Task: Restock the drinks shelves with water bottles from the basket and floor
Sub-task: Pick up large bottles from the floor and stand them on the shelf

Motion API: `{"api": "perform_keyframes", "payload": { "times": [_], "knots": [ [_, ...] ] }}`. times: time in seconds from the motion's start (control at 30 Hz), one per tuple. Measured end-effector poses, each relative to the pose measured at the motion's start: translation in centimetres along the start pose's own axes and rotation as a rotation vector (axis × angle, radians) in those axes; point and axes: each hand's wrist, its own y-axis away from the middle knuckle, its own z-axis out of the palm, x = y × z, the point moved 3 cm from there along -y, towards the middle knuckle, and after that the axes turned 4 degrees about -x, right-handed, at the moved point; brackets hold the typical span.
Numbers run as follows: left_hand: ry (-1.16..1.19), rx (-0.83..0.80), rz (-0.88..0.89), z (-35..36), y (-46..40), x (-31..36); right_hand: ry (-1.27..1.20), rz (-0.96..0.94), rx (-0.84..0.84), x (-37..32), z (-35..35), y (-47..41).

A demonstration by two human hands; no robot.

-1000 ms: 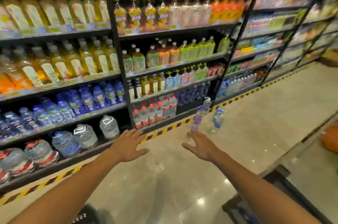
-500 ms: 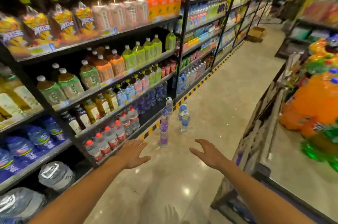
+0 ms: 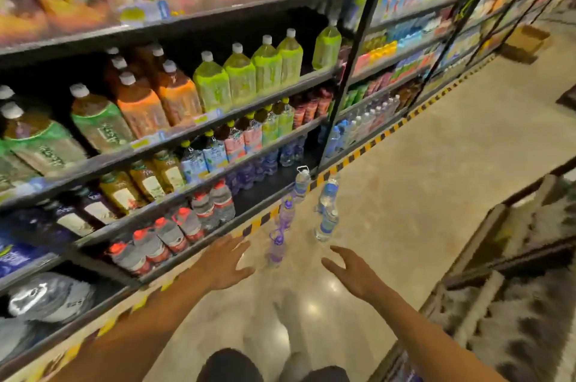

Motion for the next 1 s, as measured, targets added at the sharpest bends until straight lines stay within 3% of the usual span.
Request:
{"api": "perform_keyframes", "payload": {
  "times": [0.2,0.33,0.6,0.77,0.87,1.0],
  "knots": [
    [0.110,-0.016,-0.070,2.8,-11.4,-4.8,-0.001,0.043,-0.132,1.7,0.9,-13.7],
    [0.141,-0.017,-0.028,6.6,-19.9,-8.3,-0.033,0.093,-0.181,3.8,3.7,-22.3],
    [0.231,-0.182,-0.059,19.8,-36.1,-11.7,-0.009,0.054,-0.328,11.3,12.9,-40.4],
    [0.529,-0.319,-0.017,29.9,-47.4,-12.6,0.097,-0.094,-0.472,16.8,19.0,-51.7],
    [0.711,-0.245,0.082,34.1,-52.8,-12.2,0.108,-0.285,-0.557,18.3,21.8,-56.5],
    [0.899,-0.153,0.233,38.3,-57.6,-11.5,0.150,-0.515,-0.523,19.9,24.4,-61.0]
  ]
}}
